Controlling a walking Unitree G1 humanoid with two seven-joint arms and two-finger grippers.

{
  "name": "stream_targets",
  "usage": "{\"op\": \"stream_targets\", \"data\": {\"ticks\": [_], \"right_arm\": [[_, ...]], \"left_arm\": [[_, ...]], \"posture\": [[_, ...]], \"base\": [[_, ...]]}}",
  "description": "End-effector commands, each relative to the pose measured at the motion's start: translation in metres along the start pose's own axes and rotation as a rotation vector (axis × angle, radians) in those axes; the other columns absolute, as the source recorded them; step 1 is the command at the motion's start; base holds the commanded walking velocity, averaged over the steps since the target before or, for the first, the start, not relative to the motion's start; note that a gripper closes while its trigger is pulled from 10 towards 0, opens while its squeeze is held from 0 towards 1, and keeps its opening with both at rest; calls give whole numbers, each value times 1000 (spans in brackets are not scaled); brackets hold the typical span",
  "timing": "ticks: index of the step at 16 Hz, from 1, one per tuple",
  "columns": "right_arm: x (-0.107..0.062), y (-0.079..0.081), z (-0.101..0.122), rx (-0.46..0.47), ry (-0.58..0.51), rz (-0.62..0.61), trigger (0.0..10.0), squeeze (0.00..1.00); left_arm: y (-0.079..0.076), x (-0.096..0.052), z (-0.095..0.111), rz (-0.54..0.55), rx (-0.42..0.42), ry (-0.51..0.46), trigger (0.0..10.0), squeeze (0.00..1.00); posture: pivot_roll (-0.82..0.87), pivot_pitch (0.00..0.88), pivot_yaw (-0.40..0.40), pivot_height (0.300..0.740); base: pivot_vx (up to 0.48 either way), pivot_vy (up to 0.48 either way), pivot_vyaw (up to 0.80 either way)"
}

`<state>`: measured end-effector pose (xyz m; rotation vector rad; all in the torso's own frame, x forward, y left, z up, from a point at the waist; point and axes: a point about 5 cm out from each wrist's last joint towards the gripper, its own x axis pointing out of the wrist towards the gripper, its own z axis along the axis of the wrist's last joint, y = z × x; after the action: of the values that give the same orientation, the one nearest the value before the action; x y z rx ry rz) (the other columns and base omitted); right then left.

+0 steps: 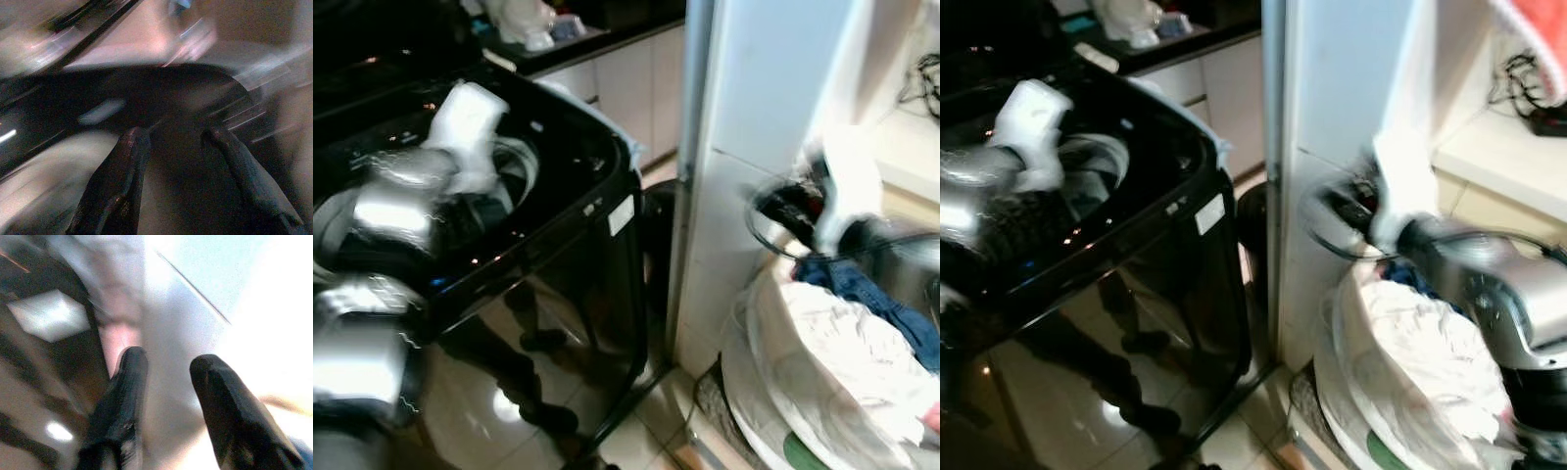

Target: Clothes washing

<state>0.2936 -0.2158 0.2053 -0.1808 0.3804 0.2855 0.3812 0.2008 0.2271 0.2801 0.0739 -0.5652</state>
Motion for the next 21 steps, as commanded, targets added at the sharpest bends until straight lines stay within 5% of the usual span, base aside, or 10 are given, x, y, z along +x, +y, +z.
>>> {"op": "stream_targets", "data": {"ticks": [1, 2, 4, 7, 13, 14, 18, 20, 21], "right_arm": [[0, -4, -11, -18, 50, -12, 10000, 1000], [-1, -7, -17, -20, 78, -12, 10000, 1000], [-5, -31, -58, -138, 289, -105, 10000, 1000], [-7, -45, -110, -69, 451, -132, 10000, 1000], [-6, -45, -157, 83, 553, -116, 10000, 1000], [-5, -42, -168, 115, 578, -96, 10000, 0], [1, -34, -190, 200, 594, -53, 10000, 0], [2, -34, -194, 193, 602, -47, 0, 0], [2, -35, -194, 190, 604, -44, 0, 0]], "left_arm": [[-24, -1, 14, -160, 10, -106, 10000, 0], [-38, -2, 17, -226, 16, -138, 10000, 0], [-98, -6, 13, -456, 8, -184, 10000, 0], [-143, -19, 9, -661, -19, -188, 10000, 0], [-172, -32, 7, -778, -58, -159, 10000, 0], [-178, -34, 6, -803, -72, -153, 10000, 0], [-193, -37, 4, -825, -112, -142, 10000, 0], [-195, -39, 4, -826, -124, -133, 10000, 0], [-195, -40, 4, -828, -125, -131, 10000, 0]], "posture": [[-91, 0, 119, 740], [-90, 0, 119, 740], [-95, 0, 119, 740], [-102, 0, 129, 740], [-99, 0, 129, 740], [-100, 0, 131, 740], [-92, 0, 128, 740], [-85, 0, 122, 740], [-83, 0, 120, 740]], "base": [[0, 0, 0], [0, 0, 0], [0, 0, 0], [0, 0, 0], [0, 0, 0], [0, 0, 0], [0, 0, 0], [0, 0, 0], [0, 0, 0]]}}
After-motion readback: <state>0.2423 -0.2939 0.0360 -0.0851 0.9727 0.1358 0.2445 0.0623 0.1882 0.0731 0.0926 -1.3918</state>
